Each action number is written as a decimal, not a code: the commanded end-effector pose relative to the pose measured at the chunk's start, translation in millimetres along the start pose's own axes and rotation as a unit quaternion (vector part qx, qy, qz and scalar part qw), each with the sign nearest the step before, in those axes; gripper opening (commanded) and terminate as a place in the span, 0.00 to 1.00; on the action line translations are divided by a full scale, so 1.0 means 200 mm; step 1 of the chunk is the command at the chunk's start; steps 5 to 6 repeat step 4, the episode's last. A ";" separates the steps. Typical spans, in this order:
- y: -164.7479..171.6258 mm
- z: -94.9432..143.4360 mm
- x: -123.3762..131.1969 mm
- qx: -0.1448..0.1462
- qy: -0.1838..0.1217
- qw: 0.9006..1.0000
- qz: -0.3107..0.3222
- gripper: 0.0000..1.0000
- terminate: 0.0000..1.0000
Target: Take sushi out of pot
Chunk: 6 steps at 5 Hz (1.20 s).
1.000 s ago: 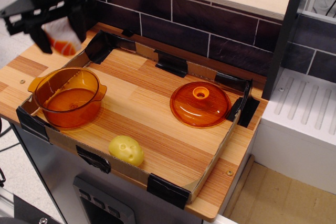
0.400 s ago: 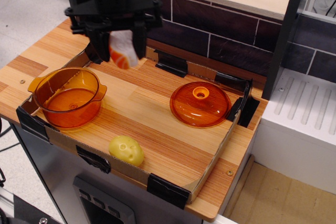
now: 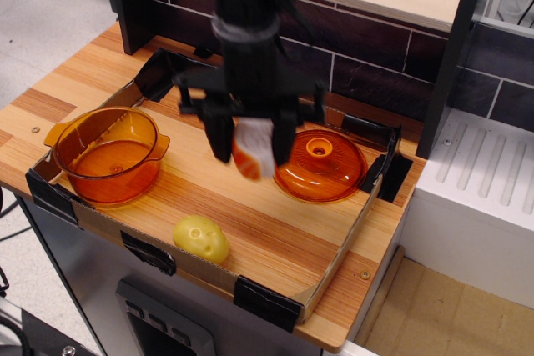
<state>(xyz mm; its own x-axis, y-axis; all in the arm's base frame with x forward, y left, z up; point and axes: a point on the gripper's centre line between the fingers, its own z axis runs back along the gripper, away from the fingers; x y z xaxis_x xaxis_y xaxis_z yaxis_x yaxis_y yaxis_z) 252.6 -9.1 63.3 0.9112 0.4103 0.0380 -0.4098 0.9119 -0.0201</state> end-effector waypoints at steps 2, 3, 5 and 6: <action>-0.09 -0.17 -0.18 -0.009 -0.014 1.000 -0.003 0.00 0.00; -0.10 -0.18 -0.17 -0.027 -0.008 0.999 0.016 1.00 0.00; -0.10 -0.17 -0.17 -0.034 -0.005 0.999 0.024 1.00 1.00; -0.10 -0.17 -0.17 -0.034 -0.005 0.999 0.024 1.00 1.00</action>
